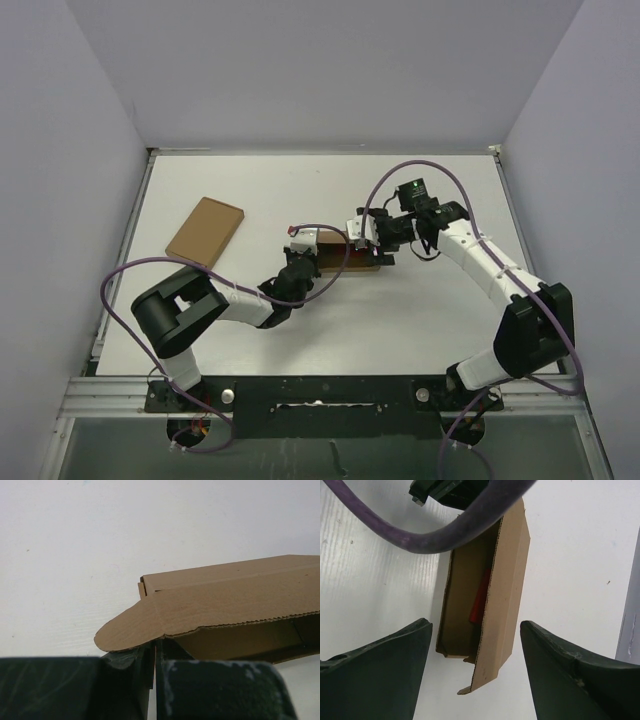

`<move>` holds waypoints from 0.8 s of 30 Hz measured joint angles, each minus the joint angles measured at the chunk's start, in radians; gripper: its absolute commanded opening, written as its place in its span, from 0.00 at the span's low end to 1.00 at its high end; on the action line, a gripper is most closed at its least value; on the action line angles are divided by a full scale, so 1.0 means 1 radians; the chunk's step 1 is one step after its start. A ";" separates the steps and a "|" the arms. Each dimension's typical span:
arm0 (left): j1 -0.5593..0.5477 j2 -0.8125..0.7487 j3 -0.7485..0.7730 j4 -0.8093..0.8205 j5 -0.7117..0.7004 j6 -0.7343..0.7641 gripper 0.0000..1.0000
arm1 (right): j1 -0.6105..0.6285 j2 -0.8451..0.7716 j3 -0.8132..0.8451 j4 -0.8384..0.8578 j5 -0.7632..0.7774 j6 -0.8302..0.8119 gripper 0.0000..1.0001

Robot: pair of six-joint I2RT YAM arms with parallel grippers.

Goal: Fold the paper box

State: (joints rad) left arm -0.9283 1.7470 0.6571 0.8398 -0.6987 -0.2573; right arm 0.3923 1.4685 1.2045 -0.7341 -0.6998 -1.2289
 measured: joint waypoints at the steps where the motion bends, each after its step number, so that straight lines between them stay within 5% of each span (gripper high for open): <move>1: 0.000 0.000 0.000 0.000 0.000 0.000 0.00 | 0.003 0.003 0.000 0.007 0.010 0.004 0.71; 17: 0.000 0.000 0.000 -0.001 0.000 -0.001 0.00 | 0.034 0.018 -0.049 0.106 0.097 0.053 0.55; 24: 0.000 0.000 0.000 -0.001 -0.002 -0.009 0.00 | 0.053 0.029 -0.077 0.164 0.157 0.069 0.28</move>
State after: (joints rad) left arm -0.9287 1.7470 0.6571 0.8391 -0.7006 -0.2661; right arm 0.4454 1.4979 1.1275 -0.5705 -0.5430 -1.1595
